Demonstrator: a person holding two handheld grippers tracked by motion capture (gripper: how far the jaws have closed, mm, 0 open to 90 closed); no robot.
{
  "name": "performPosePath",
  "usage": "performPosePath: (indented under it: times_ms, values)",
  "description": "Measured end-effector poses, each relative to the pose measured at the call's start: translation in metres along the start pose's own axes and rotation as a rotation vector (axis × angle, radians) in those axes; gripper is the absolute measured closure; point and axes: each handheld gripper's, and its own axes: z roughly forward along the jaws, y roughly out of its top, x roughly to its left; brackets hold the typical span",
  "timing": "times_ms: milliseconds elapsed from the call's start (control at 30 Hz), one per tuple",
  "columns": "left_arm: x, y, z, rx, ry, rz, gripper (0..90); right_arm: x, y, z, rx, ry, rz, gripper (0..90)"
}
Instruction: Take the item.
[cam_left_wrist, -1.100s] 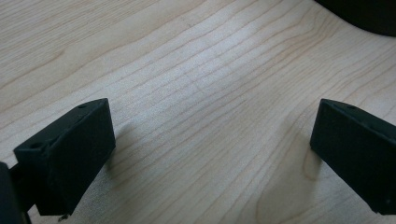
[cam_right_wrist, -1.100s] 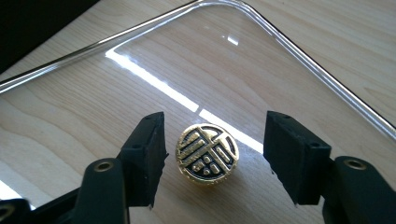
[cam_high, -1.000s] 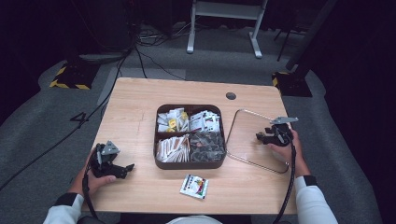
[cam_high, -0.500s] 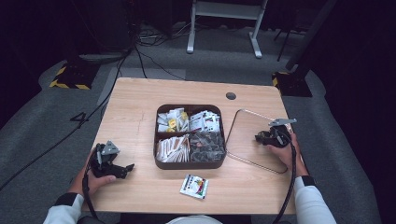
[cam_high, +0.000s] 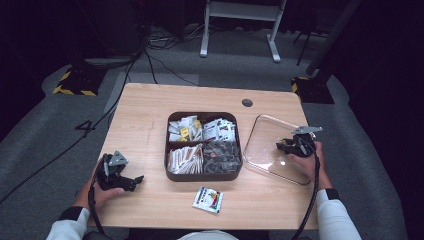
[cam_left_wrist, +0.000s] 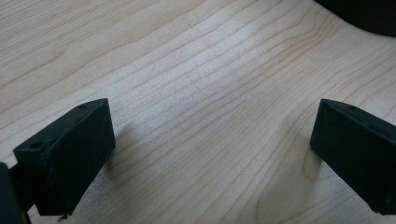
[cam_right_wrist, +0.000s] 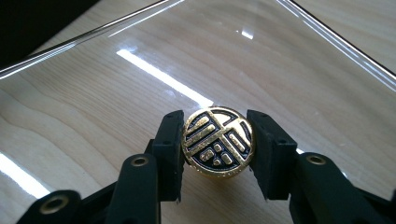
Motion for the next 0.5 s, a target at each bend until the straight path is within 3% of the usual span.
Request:
performPosePath:
  times_ms: [500]
  values:
    - [0.000, 0.000, 0.000, 0.000, 0.000, 0.000, 0.2, 0.002, 0.020, -0.029, -0.071, -0.009, -0.034, 58.6]
